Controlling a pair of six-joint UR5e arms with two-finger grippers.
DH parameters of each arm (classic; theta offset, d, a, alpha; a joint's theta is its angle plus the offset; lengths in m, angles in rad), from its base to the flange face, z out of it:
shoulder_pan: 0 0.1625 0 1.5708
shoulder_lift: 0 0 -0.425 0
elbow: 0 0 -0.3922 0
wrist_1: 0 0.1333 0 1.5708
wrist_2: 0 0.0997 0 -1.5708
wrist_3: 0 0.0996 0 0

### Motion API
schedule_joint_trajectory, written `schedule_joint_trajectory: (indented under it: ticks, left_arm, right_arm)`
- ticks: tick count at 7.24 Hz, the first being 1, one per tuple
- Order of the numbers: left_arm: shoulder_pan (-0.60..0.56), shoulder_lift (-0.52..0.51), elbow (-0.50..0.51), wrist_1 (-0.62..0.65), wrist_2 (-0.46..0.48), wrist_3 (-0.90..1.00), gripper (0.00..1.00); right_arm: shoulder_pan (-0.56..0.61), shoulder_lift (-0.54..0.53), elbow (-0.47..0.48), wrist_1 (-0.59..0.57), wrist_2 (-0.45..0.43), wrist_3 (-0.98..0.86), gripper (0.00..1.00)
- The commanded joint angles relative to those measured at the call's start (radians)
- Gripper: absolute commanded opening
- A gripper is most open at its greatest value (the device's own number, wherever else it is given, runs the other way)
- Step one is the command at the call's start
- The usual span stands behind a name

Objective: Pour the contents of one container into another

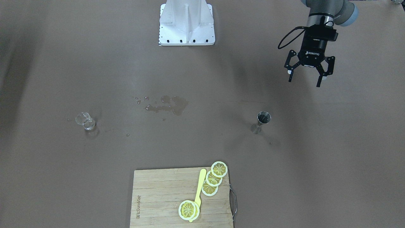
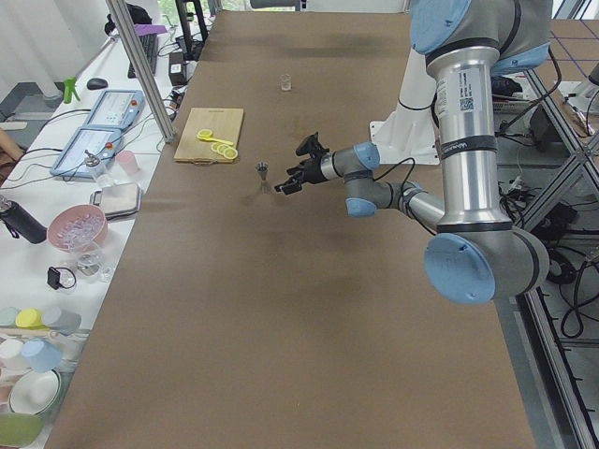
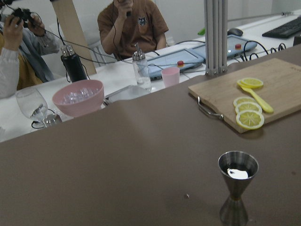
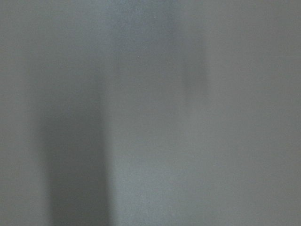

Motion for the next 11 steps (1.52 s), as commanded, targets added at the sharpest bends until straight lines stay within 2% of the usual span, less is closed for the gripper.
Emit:
schedule_joint_trajectory:
  ticks: [1, 2, 3, 4, 5, 6, 8, 9, 10, 11]
  left_arm:
    - [-0.159, 0.007, 0.017, 0.122, -0.381, 0.001, 0.99]
    - [-0.2, 0.01, 0.031, 0.158, -0.512, 0.003, 0.99]
    - [-0.251, 0.028, 0.031, 0.193, -0.603, 0.004, 0.99]
    - [-0.335, 0.028, 0.02, 0.26, -0.734, 0.029, 0.99]
    - [-0.507, 0.007, 0.026, 0.367, -0.924, 0.134, 0.99]
    - [-0.615, -0.049, 0.031, 0.487, -1.005, 0.288, 0.99]
    - [-0.702, -0.047, 0.034, 0.658, -1.039, 0.487, 0.99]
    - [-0.778, -0.041, 0.049, 0.768, -1.097, 0.583, 0.99]
    - [-0.873, -0.05, 0.089, 0.902, -1.131, 0.709, 0.99]
    - [-0.953, -0.052, 0.144, 0.948, -1.133, 0.851, 0.99]
  right_arm:
    - [0.0, -0.001, 0.0, 0.0, 0.002, 0.0, 1.0]
    - [0.0, -0.003, 0.003, 0.0, 0.002, 0.0, 1.0]
    - [0.0, -0.006, 0.003, 0.0, 0.002, 0.0, 1.0]
    - [0.0, -0.006, 0.003, 0.001, 0.002, 0.0, 1.0]
    - [0.0, -0.007, 0.005, 0.001, 0.005, 0.0, 1.0]
    - [0.0, -0.006, 0.009, 0.001, 0.003, 0.0, 1.0]
    - [0.0, -0.006, 0.011, 0.0, 0.005, 0.0, 1.0]
    - [0.0, -0.006, 0.011, 0.0, 0.005, 0.0, 1.0]
    - [0.0, -0.006, 0.011, 0.0, 0.003, 0.002, 1.0]
    - [0.0, -0.006, 0.011, 0.001, 0.003, 0.002, 1.0]
